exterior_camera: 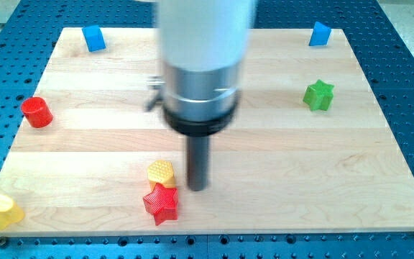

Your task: Move the hexagon diagonal to the heart

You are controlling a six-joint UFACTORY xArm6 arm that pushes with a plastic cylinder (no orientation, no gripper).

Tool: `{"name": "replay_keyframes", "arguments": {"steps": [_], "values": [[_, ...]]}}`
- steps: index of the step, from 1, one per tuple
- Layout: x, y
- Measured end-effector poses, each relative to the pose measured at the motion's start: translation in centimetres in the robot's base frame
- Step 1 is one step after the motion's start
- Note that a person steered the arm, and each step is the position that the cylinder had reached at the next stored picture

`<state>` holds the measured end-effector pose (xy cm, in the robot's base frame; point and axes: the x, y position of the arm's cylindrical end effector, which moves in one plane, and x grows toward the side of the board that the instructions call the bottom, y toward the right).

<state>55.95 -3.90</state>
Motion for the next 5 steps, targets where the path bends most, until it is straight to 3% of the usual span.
{"name": "replay_keyframes", "arguments": {"steps": [2, 5], "values": [[-1.7, -11.6], [-6.4, -12.1]]}}
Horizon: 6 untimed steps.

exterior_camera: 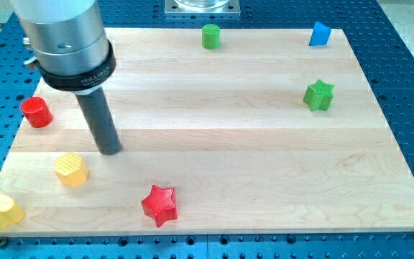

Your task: Move the hexagon diagonal to the heart

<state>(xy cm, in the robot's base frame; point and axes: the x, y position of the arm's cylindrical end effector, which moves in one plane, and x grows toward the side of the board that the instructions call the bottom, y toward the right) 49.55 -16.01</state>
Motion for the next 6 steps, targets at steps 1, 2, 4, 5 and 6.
{"name": "replay_keyframes", "arguments": {"steps": [1, 2, 4, 5, 6], "values": [[0.0, -6.1], [0.0, -8.1], [0.5, 0.5], [1.4, -0.5], [1.5, -6.1]]}}
